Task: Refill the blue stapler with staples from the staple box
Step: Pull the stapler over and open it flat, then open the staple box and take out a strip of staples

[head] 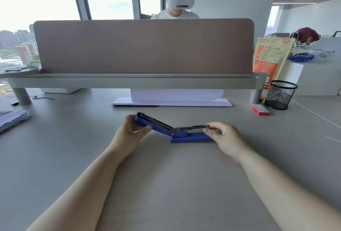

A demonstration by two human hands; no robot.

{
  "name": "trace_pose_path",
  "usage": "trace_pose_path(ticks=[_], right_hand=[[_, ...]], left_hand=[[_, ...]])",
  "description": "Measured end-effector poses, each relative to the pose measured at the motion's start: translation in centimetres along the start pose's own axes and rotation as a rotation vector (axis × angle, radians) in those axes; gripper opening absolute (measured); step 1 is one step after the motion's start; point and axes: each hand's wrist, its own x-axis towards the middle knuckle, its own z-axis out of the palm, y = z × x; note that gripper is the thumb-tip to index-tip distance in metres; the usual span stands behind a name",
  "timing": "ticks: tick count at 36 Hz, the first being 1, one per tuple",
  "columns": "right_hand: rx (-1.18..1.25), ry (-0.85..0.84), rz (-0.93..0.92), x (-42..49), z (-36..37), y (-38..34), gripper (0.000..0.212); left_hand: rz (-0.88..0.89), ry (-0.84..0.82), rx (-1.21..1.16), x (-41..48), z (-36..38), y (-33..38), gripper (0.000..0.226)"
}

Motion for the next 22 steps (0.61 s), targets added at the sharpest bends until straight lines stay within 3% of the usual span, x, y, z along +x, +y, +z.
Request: trace_pose_path(ticks=[10,15,22], right_hand=[[-0.035,-0.035,0.038,0.1,0.1,0.2,0.027],[0.140,-0.076,0.072,0.1,-0.6,-0.1,0.034],[0.355,0.113,0.181,-0.1,-3.1,0.2,0.026]], left_hand=[[0.008,0.038,0.401,0.8,-0.7,-1.9,0.046],[0.002,0.026,0.376,0.6,-0.8,-1.7,0.052],[0.212,0.134,0.553,-1.8,1.3,2.1,0.039]])
